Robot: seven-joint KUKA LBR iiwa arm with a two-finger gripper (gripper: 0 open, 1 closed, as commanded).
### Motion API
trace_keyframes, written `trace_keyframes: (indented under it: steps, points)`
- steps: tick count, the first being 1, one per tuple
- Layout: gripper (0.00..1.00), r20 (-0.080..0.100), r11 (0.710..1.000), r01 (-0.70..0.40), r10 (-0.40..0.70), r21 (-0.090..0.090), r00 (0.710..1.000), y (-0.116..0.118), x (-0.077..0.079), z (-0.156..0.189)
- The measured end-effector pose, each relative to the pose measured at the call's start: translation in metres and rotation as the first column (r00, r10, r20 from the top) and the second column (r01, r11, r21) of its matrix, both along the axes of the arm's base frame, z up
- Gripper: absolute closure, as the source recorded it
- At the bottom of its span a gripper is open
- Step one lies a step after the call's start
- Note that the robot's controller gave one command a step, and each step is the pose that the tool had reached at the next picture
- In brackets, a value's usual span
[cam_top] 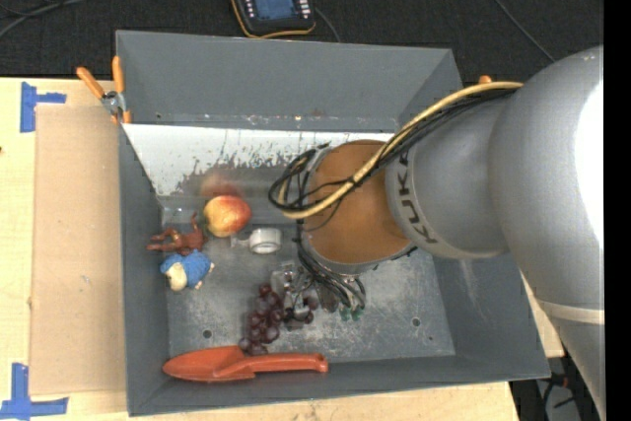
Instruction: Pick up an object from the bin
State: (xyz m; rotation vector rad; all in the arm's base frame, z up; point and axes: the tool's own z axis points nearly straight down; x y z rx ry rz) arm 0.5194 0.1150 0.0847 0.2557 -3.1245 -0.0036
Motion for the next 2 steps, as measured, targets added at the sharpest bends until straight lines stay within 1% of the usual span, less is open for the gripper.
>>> trace_keyframes:
  steps: [1,2]
  points:
    - [1.00,-0.003,1.000,-0.001,0.001,-0.001,1.000,0.000,-0.001,0.031]
    - [1.00,0.002,1.000,-0.002,0.002,0.001,1.000,0.000,0.001,0.060]
